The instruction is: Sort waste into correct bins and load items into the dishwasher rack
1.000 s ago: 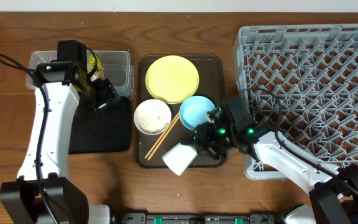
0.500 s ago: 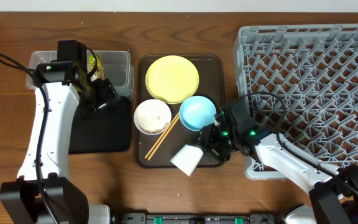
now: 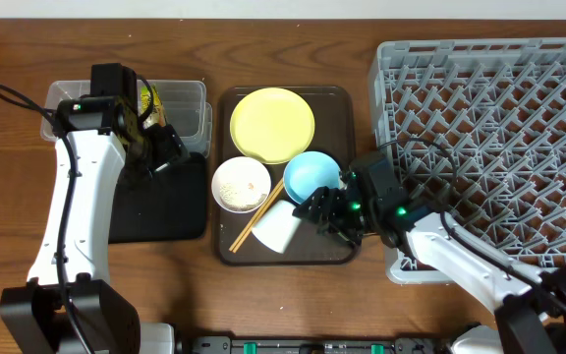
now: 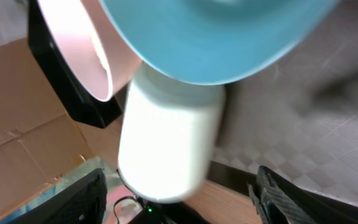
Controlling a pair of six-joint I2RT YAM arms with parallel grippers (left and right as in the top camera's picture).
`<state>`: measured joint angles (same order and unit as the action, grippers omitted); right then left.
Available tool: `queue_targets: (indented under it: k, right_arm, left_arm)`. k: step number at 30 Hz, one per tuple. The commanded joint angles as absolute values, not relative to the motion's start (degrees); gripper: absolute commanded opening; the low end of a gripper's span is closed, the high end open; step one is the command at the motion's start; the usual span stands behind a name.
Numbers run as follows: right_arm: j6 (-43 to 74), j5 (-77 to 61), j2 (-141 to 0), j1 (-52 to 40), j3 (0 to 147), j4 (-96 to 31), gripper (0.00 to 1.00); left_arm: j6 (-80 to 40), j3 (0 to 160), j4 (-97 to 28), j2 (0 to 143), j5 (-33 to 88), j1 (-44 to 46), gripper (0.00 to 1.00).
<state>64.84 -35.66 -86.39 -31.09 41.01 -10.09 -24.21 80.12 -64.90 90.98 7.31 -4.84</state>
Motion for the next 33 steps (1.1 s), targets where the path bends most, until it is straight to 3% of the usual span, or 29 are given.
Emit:
queue_targets:
  k: [1, 11, 16, 24, 33]
  right_arm:
    - [62.39, -32.67, -83.0, -30.41, 40.82, -10.09, 0.73]
    - [45.28, -29.98, -75.94, -30.28, 40.84, -10.07, 0.62]
    - [32.01, -28.49, -75.26, -28.88, 41.47, -12.73, 0.62]
    - [17.3, -20.64, -75.26, -20.82, 48.82, -29.87, 0.69]
    - [11.03, -17.67, -75.26, -13.89, 56.31, -38.37, 0.75]
  left_arm:
    - [-24.29, 79.94, -65.1, 90.76, 7.01, -5.06, 0.85]
    - [-24.27, 79.92, -66.04, 90.76, 10.35, -4.38, 0.85]
    - [-24.34, 79.85, -67.11, 90.76, 15.07, -1.17, 0.85]
    - [-31.9, 77.25, -70.94, 90.76, 16.51, 7.18, 0.85]
    - [-39.86, 76.49, -72.01, 90.54, 16.53, 13.72, 0.85]
